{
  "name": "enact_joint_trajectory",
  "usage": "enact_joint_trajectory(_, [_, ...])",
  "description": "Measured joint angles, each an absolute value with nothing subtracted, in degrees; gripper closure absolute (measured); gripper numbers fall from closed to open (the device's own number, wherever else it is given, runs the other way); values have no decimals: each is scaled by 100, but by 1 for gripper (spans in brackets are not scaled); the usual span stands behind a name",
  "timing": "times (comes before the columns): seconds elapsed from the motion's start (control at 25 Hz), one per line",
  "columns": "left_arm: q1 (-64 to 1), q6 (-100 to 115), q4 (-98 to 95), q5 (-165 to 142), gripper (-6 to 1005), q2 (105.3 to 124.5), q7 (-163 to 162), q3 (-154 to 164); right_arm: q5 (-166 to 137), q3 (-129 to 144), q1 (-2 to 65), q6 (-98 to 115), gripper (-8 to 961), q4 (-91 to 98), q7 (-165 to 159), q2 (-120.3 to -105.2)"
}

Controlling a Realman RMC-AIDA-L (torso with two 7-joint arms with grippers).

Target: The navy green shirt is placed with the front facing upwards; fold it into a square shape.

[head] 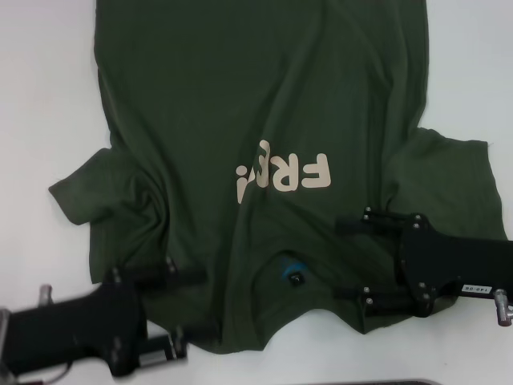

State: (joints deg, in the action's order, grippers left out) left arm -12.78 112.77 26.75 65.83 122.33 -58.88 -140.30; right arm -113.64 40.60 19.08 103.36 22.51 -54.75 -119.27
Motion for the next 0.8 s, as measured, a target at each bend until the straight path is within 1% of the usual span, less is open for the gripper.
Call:
enact_joint_trajectory(0.16, [-1549,11292,2816,6590,341,12199,-7810,-14663,-11364,4061,1909,10389,71,2263,-5475,-11931])
enact_joint_trajectory(0.28, [-1848,11090,3024,6565,342,12055,-9851,-14850,-11364,4060,1911,10394,70,2269,-5475,-11932])
enact_joint_trajectory(0.4, [-2058,10944,3108,6562,342,11933,-11233,-14860,-11364,4060,1935,10391,70,2267,-5475,-11934])
enact_joint_trajectory(0.68, [-2251,10847,3400,6589,342,11911,-12442,-15236,-11364,4060,1967,10378,70,2261,-5475,-11943])
enact_joint_trajectory(0.8, [-2262,10771,3399,6590,341,11866,-12663,-15422,-11364,4060,1975,10358,70,2256,-5475,-11943])
